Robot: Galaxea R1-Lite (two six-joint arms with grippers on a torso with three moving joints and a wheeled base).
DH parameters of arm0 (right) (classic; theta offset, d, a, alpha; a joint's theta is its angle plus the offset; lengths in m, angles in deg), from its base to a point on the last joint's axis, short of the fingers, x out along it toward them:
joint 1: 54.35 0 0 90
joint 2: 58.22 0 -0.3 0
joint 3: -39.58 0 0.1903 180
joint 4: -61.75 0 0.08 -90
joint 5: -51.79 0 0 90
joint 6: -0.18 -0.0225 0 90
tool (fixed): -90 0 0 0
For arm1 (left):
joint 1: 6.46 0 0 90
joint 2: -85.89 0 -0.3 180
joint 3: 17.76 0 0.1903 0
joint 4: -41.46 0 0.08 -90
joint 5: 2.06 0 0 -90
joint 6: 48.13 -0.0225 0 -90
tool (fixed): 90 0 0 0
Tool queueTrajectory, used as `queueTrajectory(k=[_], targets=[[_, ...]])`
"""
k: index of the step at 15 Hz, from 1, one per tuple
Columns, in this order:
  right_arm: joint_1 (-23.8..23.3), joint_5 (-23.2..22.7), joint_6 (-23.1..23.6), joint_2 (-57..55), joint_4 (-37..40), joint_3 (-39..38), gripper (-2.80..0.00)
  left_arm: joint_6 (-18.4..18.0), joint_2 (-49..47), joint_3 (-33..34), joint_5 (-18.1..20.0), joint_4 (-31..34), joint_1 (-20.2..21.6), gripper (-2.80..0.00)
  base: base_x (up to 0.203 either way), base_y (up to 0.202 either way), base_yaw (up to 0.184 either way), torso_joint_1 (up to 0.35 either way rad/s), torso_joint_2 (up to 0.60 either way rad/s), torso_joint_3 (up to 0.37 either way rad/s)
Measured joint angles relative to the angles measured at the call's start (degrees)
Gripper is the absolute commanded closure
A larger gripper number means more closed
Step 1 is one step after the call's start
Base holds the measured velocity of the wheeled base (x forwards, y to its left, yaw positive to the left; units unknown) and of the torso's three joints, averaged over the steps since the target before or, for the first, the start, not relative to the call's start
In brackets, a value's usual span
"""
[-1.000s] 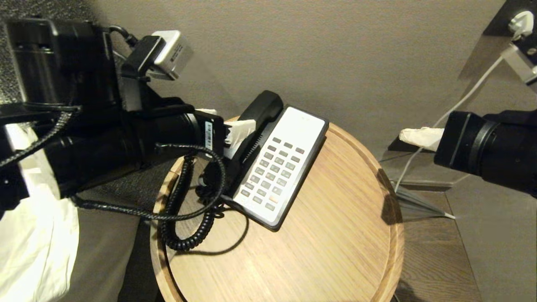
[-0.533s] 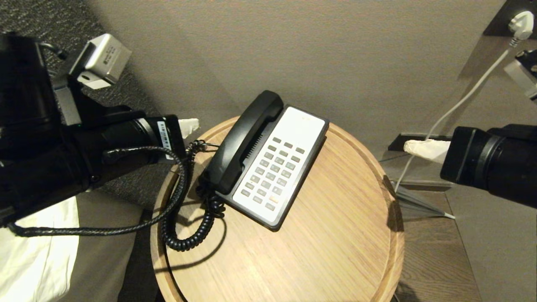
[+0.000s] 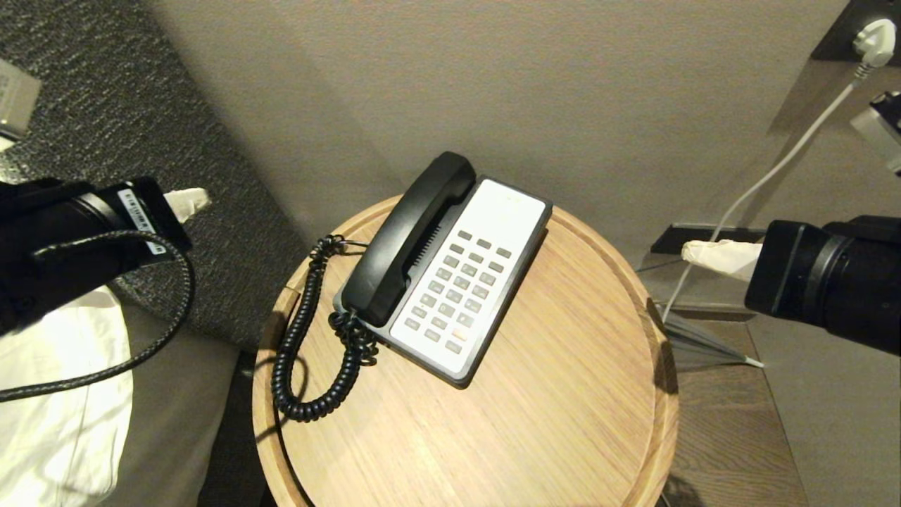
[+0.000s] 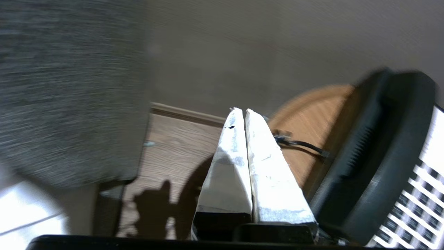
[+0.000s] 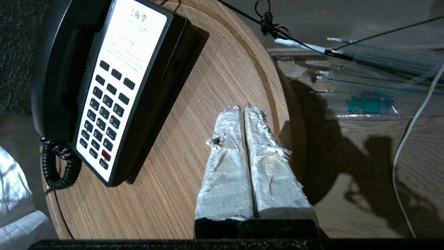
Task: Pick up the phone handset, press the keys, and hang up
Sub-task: End the call using the dial pad
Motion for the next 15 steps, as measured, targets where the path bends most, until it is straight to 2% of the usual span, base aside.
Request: queueTrajectory(k=[6, 8, 11, 15], targets=[[0.1, 0.0, 0.1, 0.0, 0.0, 0.3, 0.0, 0.6, 8.7, 8.6, -4.9, -0.8, 9.7, 0.0, 0.0, 0.0, 0.0, 0.0, 0.0, 0.0], [0.1, 0.0, 0.1, 0.0, 0.0, 0.4, 0.0, 0.8, 12.9, 13.6, -6.4, -0.8, 12.3, 0.0, 0.0, 0.0, 0.0, 0.0, 0.0, 0.0], [0.1, 0.0, 0.1, 0.0, 0.0, 0.6, 0.0, 1.0, 19.3, 21.2, -7.0, -0.5, 14.7, 0.0, 0.0, 0.0, 0.0, 0.0, 0.0, 0.0], [0.1, 0.0, 0.3, 0.0, 0.0, 0.3, 0.0, 1.3, 22.7, 23.6, -7.0, -0.3, 15.3, 0.0, 0.0, 0.0, 0.0, 0.0, 0.0, 0.0]])
